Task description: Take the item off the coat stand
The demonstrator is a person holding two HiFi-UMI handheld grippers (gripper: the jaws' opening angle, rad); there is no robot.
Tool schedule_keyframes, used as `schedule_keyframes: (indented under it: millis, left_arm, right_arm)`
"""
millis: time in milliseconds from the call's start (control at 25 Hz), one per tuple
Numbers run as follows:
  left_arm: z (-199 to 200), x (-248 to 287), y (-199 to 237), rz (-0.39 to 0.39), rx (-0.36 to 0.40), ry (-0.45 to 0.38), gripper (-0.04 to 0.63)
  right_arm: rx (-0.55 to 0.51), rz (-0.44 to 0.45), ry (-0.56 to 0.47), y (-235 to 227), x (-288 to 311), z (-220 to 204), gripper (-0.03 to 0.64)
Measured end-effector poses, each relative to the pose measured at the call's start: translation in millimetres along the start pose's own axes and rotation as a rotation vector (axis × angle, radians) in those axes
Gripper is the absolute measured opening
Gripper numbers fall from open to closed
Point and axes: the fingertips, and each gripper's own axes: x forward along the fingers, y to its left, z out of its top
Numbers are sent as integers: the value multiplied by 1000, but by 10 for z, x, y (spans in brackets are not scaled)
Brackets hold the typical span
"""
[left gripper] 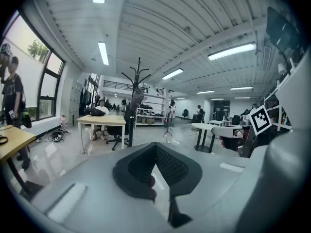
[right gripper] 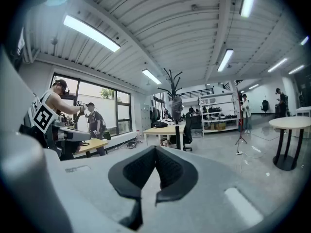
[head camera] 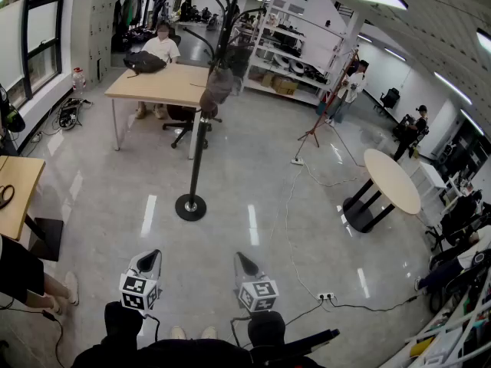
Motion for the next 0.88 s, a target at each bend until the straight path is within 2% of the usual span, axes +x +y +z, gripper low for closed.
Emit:
schedule_keyframes:
  millis: [560,880]
  left_arm:
    - [27,-86,74,7,-3,-7,2]
    - [40,-173,224,12,3,-16,2]
  right_arm:
    - [13,26,-20,118,31,40,2]
    - [-6,43,9,317,127,31,2]
